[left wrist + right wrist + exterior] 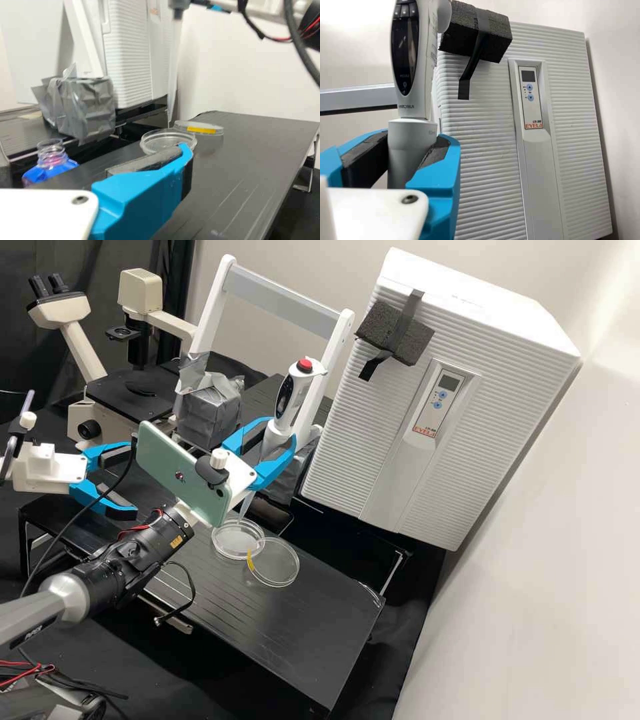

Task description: Use the pipette

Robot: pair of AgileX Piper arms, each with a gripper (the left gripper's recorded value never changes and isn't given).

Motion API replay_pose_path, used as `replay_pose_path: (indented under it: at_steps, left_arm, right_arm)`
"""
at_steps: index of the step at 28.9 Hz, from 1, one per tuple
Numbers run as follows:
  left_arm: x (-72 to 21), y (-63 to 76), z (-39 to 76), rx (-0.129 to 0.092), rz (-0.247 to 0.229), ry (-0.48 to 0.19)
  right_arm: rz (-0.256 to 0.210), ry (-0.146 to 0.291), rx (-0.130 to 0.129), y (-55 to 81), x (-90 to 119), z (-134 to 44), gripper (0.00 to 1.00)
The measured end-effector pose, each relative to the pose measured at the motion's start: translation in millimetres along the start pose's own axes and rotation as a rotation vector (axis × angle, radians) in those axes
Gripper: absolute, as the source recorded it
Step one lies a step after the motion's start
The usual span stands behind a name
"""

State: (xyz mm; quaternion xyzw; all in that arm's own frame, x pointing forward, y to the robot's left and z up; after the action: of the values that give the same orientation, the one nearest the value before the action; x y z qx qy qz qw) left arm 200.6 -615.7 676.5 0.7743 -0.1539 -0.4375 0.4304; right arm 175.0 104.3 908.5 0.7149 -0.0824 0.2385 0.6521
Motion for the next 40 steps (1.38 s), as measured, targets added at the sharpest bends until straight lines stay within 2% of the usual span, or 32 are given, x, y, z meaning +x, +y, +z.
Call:
replay_pose_path:
  at_steps: [5, 17, 24, 28, 31, 35, 36, 40]
  left_arm:
    - [2.5, 2.5, 2.4, 0.004, 0.009, -0.012]
    - [2.5, 2.4, 2.6, 0.005, 0.008, -0.014]
    - [2.3, 2.6, 1.4, 0.005, 0.009, -0.011]
    - [0.2, 6.4, -9.0, 0.008, 0.019, 0.021]
    - [-5.4, 17.5, -21.7, 0.016, 0.052, 0.07]
    - [-13.7, 32.5, -35.2, 0.028, 0.102, 0.125]
    - [-16.9, 37.3, -40.6, 0.026, 0.12, 0.15]
    - [-23.0, 46.6, -52.6, 0.016, 0.155, 0.196]
  right_arm:
    - [-0.003, -0.002, 0.0, -0.3, 0, 0.2, 0.0]
    - [-0.006, 0.0, 0.002, -0.8, 0, -0.2, 0.0]
    - [-0.022, 0.001, 0.005, -4.9, 1, -0.1, 0.0]
    - [-0.041, 0.003, 0.01, -11.1, 12, -2.4, 0.0]
    - [-0.071, 0.016, 0.027, -18.5, 31, -11.4, 0.0]
    - [-0.108, 0.06, 0.033, -26.1, 56, -28.4, 0.0]
    - [-0.131, 0.07, 0.027, -29.8, 64, -33.2, 0.0]
    - [-0.166, 0.107, 0.02, -33.6, 85, -50.7, 0.0]
